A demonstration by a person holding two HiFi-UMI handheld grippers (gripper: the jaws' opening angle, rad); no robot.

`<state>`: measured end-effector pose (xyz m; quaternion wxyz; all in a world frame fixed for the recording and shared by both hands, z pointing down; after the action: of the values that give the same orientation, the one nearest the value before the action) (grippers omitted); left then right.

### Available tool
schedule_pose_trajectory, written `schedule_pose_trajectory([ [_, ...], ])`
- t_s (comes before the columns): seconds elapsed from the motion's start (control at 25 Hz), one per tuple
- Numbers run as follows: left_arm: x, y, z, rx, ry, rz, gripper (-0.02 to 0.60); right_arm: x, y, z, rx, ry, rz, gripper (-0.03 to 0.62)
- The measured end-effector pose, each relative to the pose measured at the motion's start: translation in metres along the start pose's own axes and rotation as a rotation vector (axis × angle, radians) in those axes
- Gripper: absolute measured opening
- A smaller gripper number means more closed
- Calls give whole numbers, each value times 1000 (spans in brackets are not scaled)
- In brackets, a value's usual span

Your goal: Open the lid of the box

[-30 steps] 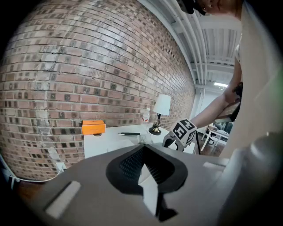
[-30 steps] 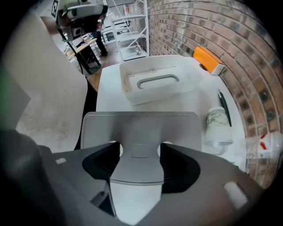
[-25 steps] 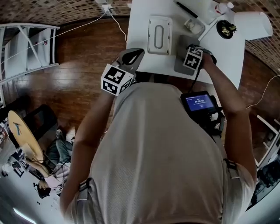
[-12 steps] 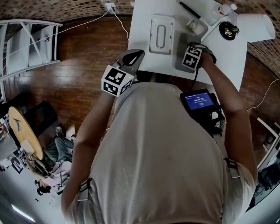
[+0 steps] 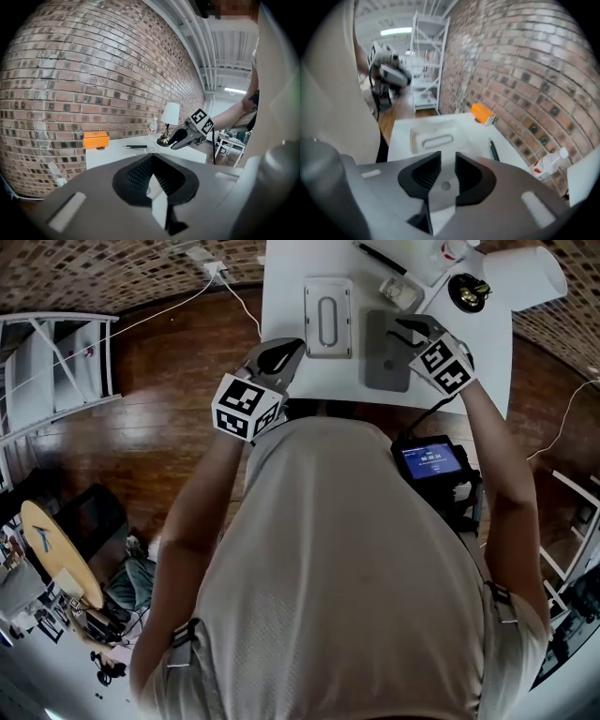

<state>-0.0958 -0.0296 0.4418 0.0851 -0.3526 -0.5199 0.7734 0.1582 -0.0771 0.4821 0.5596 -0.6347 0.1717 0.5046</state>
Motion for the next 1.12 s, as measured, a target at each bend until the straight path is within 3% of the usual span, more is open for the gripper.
schedule_pose_trajectory([
  [0.08, -4, 12, 1, -6, -10, -29, 0, 26, 21, -9, -96, -17, -209, 15],
  [0.2, -6, 29, 2, -6, -20, -73, 1, 57, 39, -17, -216, -9, -440, 2],
  [0.36, -4, 47, 1, -8, -28, -120, 1, 84, 53, -12, -323, 75, -639, 2],
  [0.56, -5, 54, 1, -12, -35, -131, 1, 90, 57, -4, -328, 137, -704, 0],
  [1.12, -10, 57, 4, -20, -36, -126, 1, 94, 54, -1, -325, 147, -727, 0],
])
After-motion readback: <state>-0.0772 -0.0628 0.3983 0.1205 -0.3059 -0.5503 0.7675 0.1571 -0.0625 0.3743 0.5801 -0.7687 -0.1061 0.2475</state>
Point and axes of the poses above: the fingertips, and each gripper's own axes: x backward along the fingers, z to its left, y out of its top, the point moved 7 cm from there along x, backward along the fingers, and after that the axes turned 5 degrees about z, right-handed, at the moved point
